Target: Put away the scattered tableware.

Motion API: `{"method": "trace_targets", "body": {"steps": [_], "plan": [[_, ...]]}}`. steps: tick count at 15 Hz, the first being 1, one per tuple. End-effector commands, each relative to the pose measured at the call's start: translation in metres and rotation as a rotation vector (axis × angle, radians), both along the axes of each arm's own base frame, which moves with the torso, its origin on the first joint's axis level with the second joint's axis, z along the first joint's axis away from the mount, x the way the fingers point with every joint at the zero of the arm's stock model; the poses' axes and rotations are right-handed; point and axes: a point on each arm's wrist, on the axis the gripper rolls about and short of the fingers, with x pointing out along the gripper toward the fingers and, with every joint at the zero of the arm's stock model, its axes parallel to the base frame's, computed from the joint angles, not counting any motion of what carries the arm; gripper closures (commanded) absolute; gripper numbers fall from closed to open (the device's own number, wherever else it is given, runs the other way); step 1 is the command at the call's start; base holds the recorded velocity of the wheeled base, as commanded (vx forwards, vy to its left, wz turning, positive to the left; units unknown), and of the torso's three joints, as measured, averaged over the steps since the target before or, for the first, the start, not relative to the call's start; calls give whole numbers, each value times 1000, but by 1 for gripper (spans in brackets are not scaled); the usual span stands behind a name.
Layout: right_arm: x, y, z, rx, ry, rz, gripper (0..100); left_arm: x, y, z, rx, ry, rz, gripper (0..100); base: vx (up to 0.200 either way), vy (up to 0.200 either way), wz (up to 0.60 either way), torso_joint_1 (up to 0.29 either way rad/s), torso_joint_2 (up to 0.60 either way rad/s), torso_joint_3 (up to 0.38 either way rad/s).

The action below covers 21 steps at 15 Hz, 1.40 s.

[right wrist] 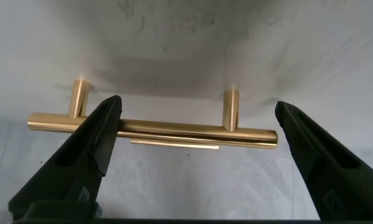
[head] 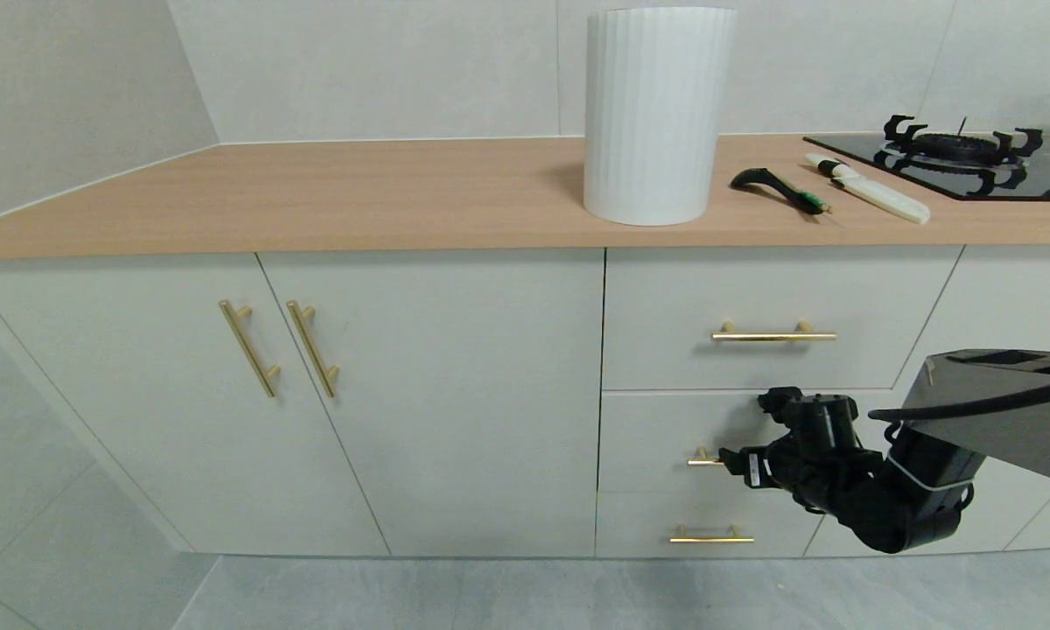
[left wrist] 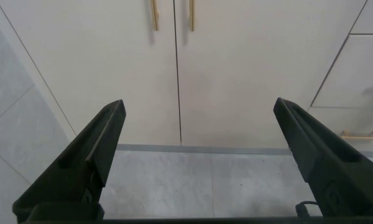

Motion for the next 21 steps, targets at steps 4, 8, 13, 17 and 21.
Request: {"method": "trace_targets", "body": {"steps": [4, 8, 13, 17, 21], "plan": [[-3, -1, 0, -4, 8, 1, 0, 0, 0, 0, 0, 1, 1, 0, 0, 0, 0, 0, 0, 0], [-33, -6, 51, -26, 120, 19, 0, 0, 0, 0, 0, 1, 1, 0, 0, 0, 0, 0, 0, 0], [-82, -8, 148, 15, 110, 97, 0, 0, 0, 0, 0, 1, 0, 0, 0, 0, 0, 0, 0, 0], [-84, 3, 162, 39, 0, 116, 0, 0, 0, 0, 0, 1, 1, 0, 0, 0, 0, 0, 0, 0], [-59, 10, 127, 9, -41, 47, 0, 0, 0, 0, 0, 1, 1, 0, 0, 0, 0, 0, 0, 0]]}}
